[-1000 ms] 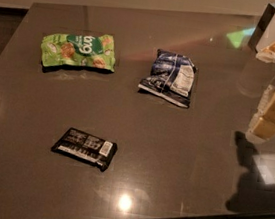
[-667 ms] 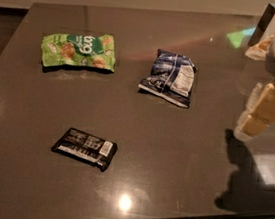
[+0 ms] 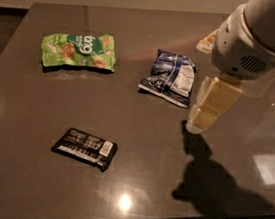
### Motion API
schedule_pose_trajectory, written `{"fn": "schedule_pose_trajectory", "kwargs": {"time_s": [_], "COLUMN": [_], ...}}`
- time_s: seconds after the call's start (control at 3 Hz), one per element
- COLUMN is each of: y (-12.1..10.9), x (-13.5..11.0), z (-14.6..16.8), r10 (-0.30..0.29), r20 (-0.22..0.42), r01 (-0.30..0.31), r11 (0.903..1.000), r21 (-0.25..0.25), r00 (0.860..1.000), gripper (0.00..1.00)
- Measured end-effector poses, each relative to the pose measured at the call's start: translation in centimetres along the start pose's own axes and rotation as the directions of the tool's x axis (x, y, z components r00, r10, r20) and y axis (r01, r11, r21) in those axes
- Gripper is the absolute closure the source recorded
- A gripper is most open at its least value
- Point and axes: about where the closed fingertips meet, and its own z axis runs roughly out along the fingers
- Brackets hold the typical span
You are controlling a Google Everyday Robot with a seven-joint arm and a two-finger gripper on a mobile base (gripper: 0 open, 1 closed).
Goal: Pick rxbar chocolate
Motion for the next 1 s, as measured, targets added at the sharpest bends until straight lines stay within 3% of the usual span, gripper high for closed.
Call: {"fn": "schedule_pose_trajectory", "kwargs": {"time_s": [0.33, 0.67, 1.0], "y": [0.8, 1.7, 3.0], "x": [-4.0, -7.0, -9.2], "z": [2.1, 4.7, 7.6], "r10": [-0.058, -0.091, -0.107], "r20": [0.042, 0.066, 0.073], "r01": [0.059, 0.095, 0.115], "r11": [0.9977, 0.9935, 0.9857], "r21": [-0.033, -0.062, -0.123], "r00": [0.997, 0.994, 0.992], "gripper": [0.0, 0.0, 0.0]}}
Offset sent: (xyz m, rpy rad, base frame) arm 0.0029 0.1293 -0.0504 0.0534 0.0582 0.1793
